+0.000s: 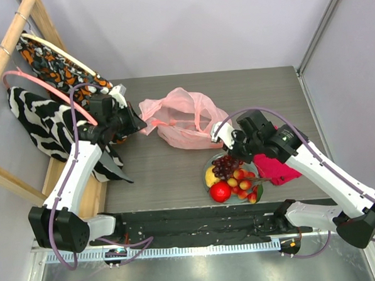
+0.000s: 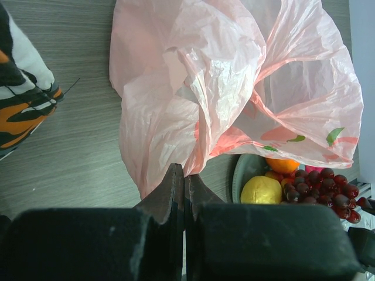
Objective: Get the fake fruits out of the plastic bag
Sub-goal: Place the fake fruit on the plate.
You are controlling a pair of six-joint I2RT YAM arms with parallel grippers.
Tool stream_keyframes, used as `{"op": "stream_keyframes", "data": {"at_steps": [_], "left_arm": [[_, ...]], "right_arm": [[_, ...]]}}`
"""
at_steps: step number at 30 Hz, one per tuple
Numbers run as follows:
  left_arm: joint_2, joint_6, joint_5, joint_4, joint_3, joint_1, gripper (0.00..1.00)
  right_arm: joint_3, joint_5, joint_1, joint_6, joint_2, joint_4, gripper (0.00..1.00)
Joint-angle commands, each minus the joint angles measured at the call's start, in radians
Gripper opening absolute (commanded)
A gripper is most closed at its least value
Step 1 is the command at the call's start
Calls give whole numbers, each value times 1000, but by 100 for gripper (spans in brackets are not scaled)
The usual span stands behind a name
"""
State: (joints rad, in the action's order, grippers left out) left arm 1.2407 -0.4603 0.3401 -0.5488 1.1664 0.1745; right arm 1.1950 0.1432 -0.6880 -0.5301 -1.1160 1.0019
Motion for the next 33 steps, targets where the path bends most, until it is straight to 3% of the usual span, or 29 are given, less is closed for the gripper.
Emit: {"op": "stream_keyframes", "data": {"at_steps": [1,10,13,15,19,22,30,31,33], "left_arm": [[-30,3,16,56,-5,-12,0],[-33,-1,19,61,-7,-12,0],[-34,0,19,61,-5,-12,0],[-34,0,19,62,-5,-12,0],[-34,0,20,61,-5,-13,0],[-34,0,19,66,-7,-13,0],[-26,-1,34,67,3,-13,0],[-24,-1,36,69,6,-13,0],[-21,-3,40,72,7,-13,26]], "right_arm": [[-17,-40,-1,-27,44,-14,1],[-106,-116,-1,-48,53,-55,2],[-132,-139,-1,-53,36,-74,25],[-129,-174,-1,-48,27,-78,31],[-123,-185,-1,-48,28,-78,55],[-124,-191,-1,-48,44,-80,65],[-28,-228,2,-24,70,-46,77],[-15,-243,4,-12,73,-46,85],[8,-280,33,15,88,-81,91]]}}
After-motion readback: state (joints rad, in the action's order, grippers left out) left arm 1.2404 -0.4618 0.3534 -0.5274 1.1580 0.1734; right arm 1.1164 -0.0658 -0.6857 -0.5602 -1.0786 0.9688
